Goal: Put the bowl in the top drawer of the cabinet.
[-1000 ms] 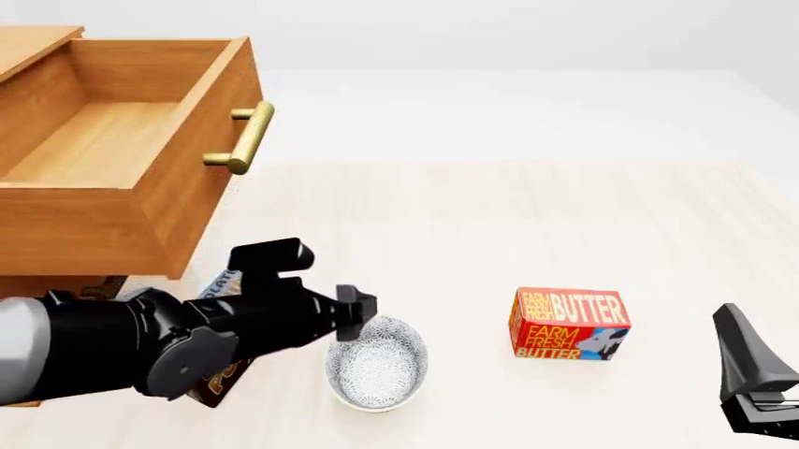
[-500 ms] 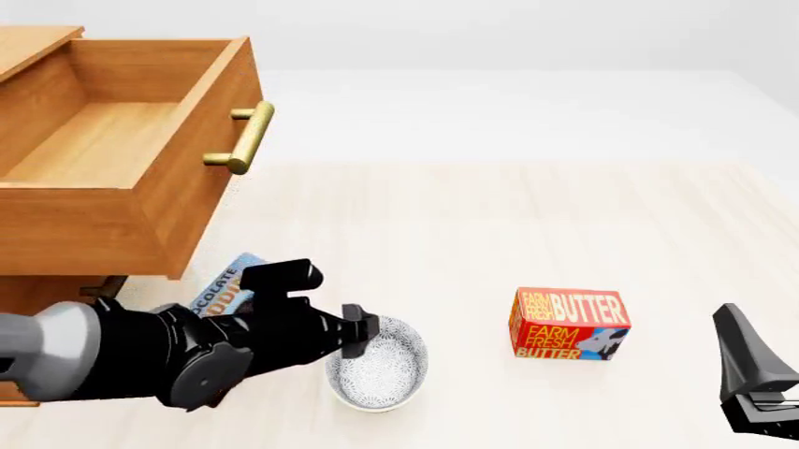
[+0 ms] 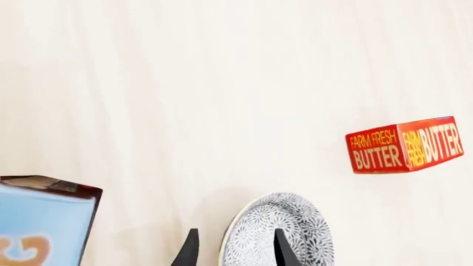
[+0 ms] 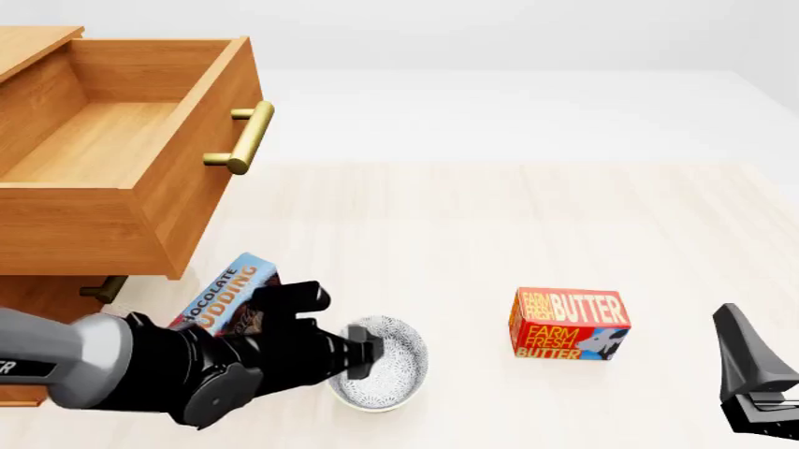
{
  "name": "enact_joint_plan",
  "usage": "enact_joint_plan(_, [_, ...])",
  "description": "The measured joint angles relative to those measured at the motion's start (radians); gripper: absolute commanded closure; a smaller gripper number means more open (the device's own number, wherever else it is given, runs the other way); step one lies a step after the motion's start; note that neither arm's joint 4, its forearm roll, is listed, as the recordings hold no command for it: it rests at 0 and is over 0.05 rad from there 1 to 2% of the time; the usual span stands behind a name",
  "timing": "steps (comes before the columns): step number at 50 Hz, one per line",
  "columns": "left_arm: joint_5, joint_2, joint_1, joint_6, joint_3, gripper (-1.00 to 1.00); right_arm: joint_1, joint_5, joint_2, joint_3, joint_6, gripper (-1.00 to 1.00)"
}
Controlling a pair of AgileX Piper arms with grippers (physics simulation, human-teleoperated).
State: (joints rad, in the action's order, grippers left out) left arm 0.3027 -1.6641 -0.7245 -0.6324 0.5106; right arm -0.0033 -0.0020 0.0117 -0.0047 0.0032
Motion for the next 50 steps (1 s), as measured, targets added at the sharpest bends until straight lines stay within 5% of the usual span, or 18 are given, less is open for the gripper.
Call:
enact_joint_plan(5, [0.011, -0.012, -0.006, -0.006, -0.006, -1.0, 0.0, 0.0, 0.0, 0.0, 0.0, -1.0])
enact_joint_plan(6, [0.012, -0.013, -0.007, -0.007, -0.007, 1.0, 0.0, 0.0, 0.0, 0.0, 0.0, -1.0])
enact_joint_plan(50, [-0.063, 0.131, -0.002, 0.116, -0.01, 1.0, 0.0, 0.0, 0.0, 0.0, 0.0, -1.0])
